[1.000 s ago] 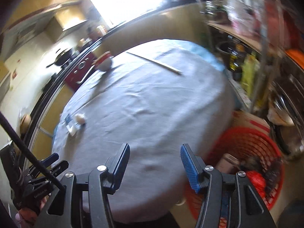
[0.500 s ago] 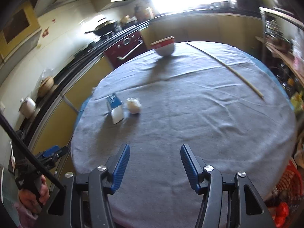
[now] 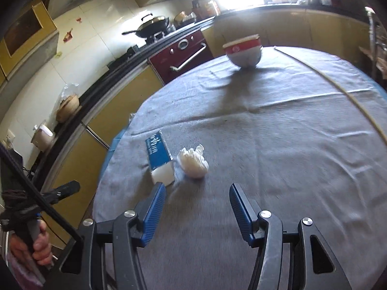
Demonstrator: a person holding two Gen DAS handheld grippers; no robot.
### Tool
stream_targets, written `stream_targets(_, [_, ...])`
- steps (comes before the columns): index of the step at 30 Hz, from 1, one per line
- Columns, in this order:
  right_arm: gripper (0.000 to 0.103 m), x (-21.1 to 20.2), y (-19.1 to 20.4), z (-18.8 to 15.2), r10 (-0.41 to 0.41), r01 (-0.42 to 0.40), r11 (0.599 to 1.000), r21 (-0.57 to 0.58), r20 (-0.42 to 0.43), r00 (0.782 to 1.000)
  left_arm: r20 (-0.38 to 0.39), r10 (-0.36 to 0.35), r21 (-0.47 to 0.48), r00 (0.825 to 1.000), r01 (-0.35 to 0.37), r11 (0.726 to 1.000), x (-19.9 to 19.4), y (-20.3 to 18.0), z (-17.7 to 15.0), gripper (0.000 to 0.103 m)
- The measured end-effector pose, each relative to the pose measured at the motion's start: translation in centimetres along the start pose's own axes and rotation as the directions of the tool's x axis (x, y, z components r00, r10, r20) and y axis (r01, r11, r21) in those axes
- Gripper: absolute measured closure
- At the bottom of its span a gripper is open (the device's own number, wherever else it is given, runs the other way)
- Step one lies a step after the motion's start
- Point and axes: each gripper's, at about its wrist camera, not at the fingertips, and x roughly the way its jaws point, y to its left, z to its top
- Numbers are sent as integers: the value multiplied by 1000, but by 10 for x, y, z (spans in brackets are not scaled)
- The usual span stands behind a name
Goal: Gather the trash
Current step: 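Grasp the blue toothpaste box with left tool while right tool grasps the white tissue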
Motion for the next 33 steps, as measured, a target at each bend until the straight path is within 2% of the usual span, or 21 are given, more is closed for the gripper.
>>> stream_targets(3, [47,33,0,10,36,-36,999,-22,-38,999,-26,-19,-31,999,18,999,18,-9,21,32])
stream_targets(5, [54,53,1,15,39,-42,998,-53,-61,997,-50,-35,-46,998,32,998,33,-17,36,32])
stream_targets(9, [55,81,-4,21,35,-39,998,-53,-80,996,-101,-52,-68,993,46,997,64,-34,62,31])
stream_targets(11, [56,90,-5,24,58,-62,997,-48,-85,995,-141,-16,-71,990,6,997,82,-42,71,31])
stream_targets(13, [57,96,-1,25,44,-52,995,-82,-97,994,-178,28,-80,984,-43,996,100,-46,76,31])
stream_targets(14, [65,99,1,25,42,-52,994,-94,-102,994,-192,55,-78,980,-71,994,107,-48,77,31])
stream_targets(15, [66,100,1,25,55,-65,993,-95,-103,993,-207,86,-76,975,-104,992,115,-50,78,31])
stream_targets(19, [69,96,7,21,17,-28,989,-148,-79,997,-228,161,-72,960,-182,981,131,-54,75,31])
stream_targets(25, [71,70,-2,7,-17,7,987,-162,-58,998,-235,209,-59,949,-228,972,139,-58,70,31])
stream_targets(29, [71,44,-12,-1,-24,19,989,-149,-30,999,-248,186,-69,951,-208,976,139,-56,64,31])
stream_targets(33, [71,24,-22,-13,-29,26,993,-118,-21,999,-277,81,-128,958,-120,984,142,-53,57,31])
